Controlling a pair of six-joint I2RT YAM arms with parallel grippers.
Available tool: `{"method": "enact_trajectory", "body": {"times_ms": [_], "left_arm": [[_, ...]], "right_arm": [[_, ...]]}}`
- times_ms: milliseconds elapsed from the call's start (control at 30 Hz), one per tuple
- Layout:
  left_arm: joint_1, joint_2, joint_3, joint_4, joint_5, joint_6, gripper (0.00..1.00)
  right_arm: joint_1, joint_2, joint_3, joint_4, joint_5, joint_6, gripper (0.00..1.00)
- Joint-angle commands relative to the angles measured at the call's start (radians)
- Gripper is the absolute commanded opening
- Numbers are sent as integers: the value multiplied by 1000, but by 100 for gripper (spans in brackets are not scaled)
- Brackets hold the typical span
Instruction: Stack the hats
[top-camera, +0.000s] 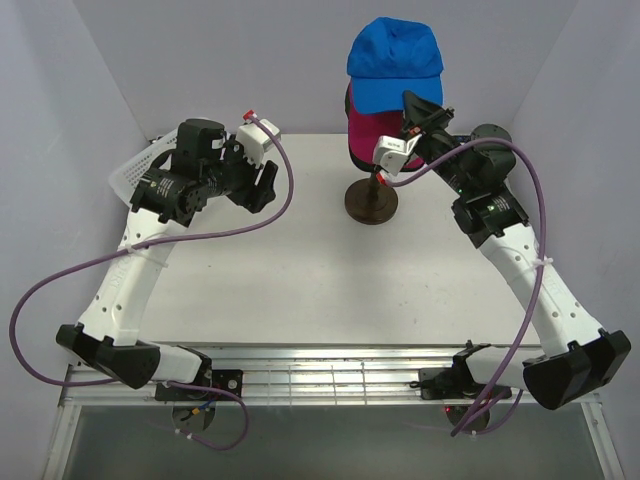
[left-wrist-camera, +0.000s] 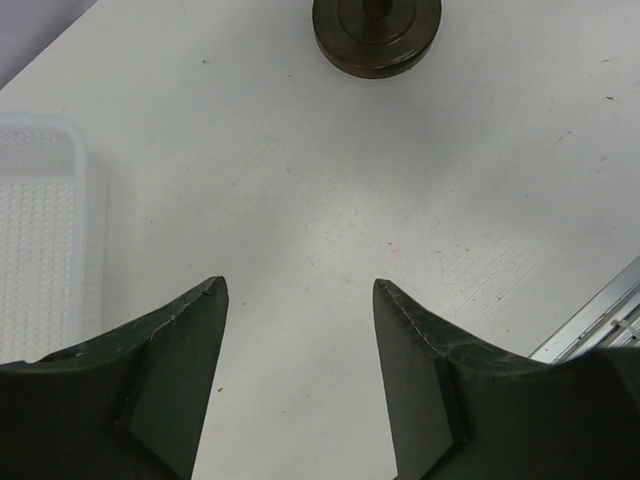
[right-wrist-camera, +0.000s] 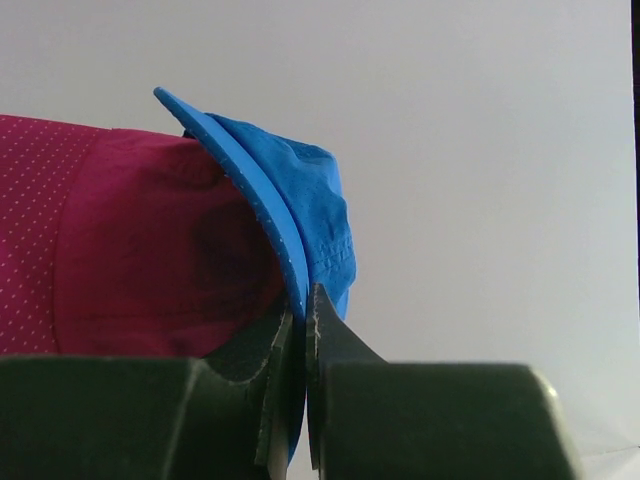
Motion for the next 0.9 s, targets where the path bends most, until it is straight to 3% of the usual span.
{"method": "enact_trajectory", "body": {"times_ms": [0, 500, 867], "left_arm": [[6, 0, 10, -2, 23, 5, 71], [1, 118, 42, 76, 179, -34, 70], [-11, 246, 165, 98, 220, -44, 69]], "right_arm": [[3, -52, -27, 85, 24, -24, 8], [54, -104, -264, 194, 119, 42, 8], [55, -135, -340, 120, 95, 126, 8]]}}
